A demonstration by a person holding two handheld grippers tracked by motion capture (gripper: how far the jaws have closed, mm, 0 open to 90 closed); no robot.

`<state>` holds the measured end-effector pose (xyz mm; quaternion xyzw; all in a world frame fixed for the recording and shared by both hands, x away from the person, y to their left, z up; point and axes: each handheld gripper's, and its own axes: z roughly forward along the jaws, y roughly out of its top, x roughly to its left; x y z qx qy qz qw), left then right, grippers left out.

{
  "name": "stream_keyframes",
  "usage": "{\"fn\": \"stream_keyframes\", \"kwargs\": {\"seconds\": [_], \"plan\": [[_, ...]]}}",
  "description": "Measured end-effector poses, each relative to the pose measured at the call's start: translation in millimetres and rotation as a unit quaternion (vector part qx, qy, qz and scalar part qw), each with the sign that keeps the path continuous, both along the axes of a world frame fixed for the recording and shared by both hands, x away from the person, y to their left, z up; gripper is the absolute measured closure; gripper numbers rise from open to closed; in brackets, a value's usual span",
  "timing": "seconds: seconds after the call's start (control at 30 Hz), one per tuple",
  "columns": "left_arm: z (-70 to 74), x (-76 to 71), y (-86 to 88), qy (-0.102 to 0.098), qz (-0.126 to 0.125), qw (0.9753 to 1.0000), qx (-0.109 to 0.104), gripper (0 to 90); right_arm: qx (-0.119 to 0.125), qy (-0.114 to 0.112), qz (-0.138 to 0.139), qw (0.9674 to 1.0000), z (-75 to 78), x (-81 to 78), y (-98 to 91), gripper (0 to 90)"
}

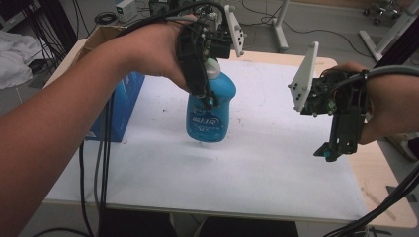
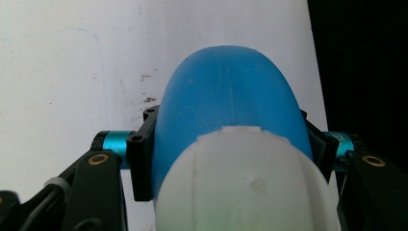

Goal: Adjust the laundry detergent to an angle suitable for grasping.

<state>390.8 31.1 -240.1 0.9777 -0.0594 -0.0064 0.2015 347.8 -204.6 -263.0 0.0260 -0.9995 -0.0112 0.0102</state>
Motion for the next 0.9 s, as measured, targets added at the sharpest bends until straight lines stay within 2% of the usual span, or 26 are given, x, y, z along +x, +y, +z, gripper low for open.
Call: {"fn": "stream_keyframes", "kwargs": {"seconds": [0.13, 0.23, 0.27, 0.3, 0.37, 0.57, 0.7, 0.9], "plan": [[-5.6, -5.7, 2.3, -0.001, -0.041, 0.9992, 0.003, 38.2, 0.000, 0.000, 0.002, 1.0000, -1.4, -0.4, 3.8, 3.4], [-11.5, -10.2, 5.1, -0.002, -0.075, 0.9972, 0.005, 38.2, 0.002, 0.002, 0.005, 1.0000, -2.0, -1.6, 6.8, 3.4], [-11.5, -10.2, 5.1, -0.002, -0.075, 0.9972, 0.005, 38.2, 0.002, 0.002, 0.005, 1.0000, -2.0, -1.6, 6.8, 3.4], [-14.6, -13.6, 7.4, -0.002, -0.097, 0.9953, 0.002, 38.2, 0.002, 0.002, 0.006, 1.0000, -2.6, -1.8, 7.5, 3.4], [-18.0, -16.4, 10.0, -0.001, -0.117, 0.9931, -0.004, 38.2, -0.001, 0.002, 0.007, 1.0000, -3.4, -2.2, 9.3, 3.4], [-28.5, -19.5, 16.1, -0.009, -0.146, 0.9893, -0.001, 38.2, -0.001, 0.003, 0.010, 0.9999, -4.1, -1.1, 10.5, 3.4], [-36.7, -22.1, 19.2, -0.006, -0.157, 0.9876, 0.001, 38.2, -0.003, 0.004, 0.007, 1.0000, -4.3, -1.2, 11.0, 3.4], [-45.9, -22.4, 20.4, -0.005, -0.161, 0.9869, 0.005, 38.2, -0.002, 0.004, 0.004, 1.0000, -4.9, -0.3, 10.2, 3.4]]}}
